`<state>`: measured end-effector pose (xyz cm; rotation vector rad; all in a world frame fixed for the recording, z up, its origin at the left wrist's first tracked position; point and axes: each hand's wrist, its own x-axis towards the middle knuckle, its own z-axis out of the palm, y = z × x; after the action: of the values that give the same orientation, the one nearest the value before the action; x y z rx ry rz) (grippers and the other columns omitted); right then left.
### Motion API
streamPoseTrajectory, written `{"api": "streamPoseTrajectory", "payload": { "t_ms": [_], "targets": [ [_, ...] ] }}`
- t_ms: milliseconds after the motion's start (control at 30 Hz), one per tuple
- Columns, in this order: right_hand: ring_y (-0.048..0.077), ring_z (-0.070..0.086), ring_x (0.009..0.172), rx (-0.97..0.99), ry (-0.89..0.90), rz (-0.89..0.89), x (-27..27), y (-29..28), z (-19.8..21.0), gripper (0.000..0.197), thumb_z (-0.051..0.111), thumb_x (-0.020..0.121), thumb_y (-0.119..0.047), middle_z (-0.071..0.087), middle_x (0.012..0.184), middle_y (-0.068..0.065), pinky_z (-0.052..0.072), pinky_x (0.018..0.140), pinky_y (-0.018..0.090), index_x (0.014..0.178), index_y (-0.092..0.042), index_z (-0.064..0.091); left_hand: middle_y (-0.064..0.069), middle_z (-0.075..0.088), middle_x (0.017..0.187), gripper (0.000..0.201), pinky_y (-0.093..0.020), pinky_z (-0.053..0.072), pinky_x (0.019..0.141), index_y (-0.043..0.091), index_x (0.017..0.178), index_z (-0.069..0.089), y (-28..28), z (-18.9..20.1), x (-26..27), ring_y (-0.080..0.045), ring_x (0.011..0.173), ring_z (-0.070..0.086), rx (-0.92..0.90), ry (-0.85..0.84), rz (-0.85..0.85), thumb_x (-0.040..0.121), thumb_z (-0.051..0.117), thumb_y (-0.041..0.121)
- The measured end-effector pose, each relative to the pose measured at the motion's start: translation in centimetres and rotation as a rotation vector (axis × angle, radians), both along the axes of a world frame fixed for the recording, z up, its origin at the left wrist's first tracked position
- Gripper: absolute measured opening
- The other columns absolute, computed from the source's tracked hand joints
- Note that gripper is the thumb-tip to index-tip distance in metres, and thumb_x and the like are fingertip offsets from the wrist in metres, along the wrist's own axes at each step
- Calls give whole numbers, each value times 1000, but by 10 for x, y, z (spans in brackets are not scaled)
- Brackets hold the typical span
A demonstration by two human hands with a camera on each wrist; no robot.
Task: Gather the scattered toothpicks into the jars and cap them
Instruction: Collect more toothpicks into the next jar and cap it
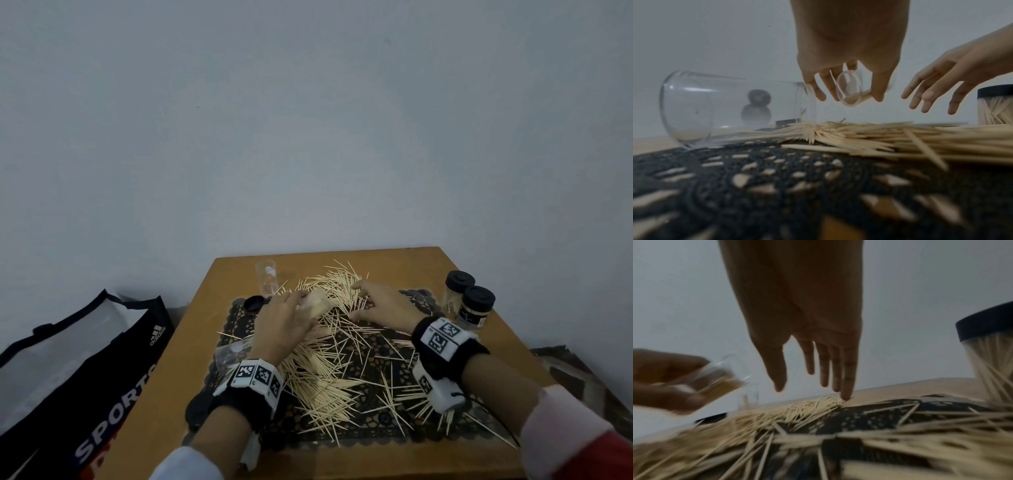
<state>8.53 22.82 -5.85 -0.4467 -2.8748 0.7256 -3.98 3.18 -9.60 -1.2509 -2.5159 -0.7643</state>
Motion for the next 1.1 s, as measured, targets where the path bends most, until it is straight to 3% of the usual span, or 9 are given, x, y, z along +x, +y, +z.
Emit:
{"api": "streamPoseTrajectory", "payload": {
  "t_ms": [100, 233, 333, 433, 600, 767, 900, 1000, 1100],
  "targets": [
    [22, 51, 122, -35, -128, -150, -25, 19, 1, 63, 69, 86, -33, 51, 137, 7, 47, 100, 39, 140, -13, 42, 1, 64, 118, 57, -35, 45, 83, 19, 132, 53, -2, 2, 1, -21, 108, 58, 25, -11, 79, 85, 68, 48],
    [20, 57, 100, -83, -284, -245, -58, 28, -2, 61, 68, 86, -42, 58, 118, 7, 51, 78, 28, 132, -6, 50, 3, 61, 122, 56, -32, 42, 86, 20, 134, 50, -3, 4, 3, -18, 113, 55, -13, -6, 100, 87, 65, 47],
    [29, 52, 121, -95, -306, -302, -81, 30, -9, 80, 67, 79, -59, 53, 135, 13, 47, 98, 41, 135, -5, 47, 3, 59, 126, 57, -31, 43, 89, 21, 135, 49, -2, 5, 4, -16, 115, 53, -31, -26, 106, 88, 64, 48],
    [37, 27, 142, -40, -383, -370, -100, 30, -19, 114, 63, 67, -77, 26, 157, 16, 28, 113, 55, 150, -9, 27, 3, 59, 127, 57, -33, 43, 91, 22, 136, 48, -2, 4, 3, -16, 116, 52, -47, -34, 107, 88, 64, 48],
    [36, 18, 144, 108, -407, -443, -111, 19, -27, 127, 61, 65, -81, 17, 157, 19, 17, 117, 53, 152, -4, 10, 5, 58, 127, 56, -30, 42, 89, 24, 135, 49, -2, 3, 3, -14, 116, 51, -55, -25, 114, 87, 65, 47],
    [34, 25, 141, 93, -353, -435, -118, 20, -23, 105, 70, 71, -63, 29, 152, 17, 23, 113, 49, 148, -6, 27, 7, 58, 126, 57, -28, 41, 87, 25, 136, 47, -1, 4, 3, -13, 115, 51, -74, -15, 106, 88, 64, 49],
    [32, 46, 126, 94, -312, -421, -118, 23, -21, 62, 75, 75, -47, 54, 131, 13, 39, 105, 45, 120, -9, 58, 8, 58, 126, 57, -27, 41, 86, 25, 136, 47, -1, 6, 5, -13, 116, 51, -74, -30, 108, 88, 64, 49],
    [26, 62, 101, 54, -302, -401, -116, 25, -19, 38, 78, 76, -38, 66, 104, 6, 52, 90, 41, 98, -11, 62, 8, 58, 126, 57, -27, 41, 86, 25, 136, 47, -1, 6, 5, -12, 115, 51, -73, -38, 104, 87, 64, 50],
    [24, 63, 92, 86, -300, -381, -114, 23, -18, 26, 72, 84, -26, 65, 98, 6, 55, 82, 36, 101, -8, 63, 7, 59, 126, 57, -27, 42, 86, 25, 136, 47, -1, 6, 6, -12, 114, 52, -74, -38, 99, 87, 64, 49]
  ]
}}
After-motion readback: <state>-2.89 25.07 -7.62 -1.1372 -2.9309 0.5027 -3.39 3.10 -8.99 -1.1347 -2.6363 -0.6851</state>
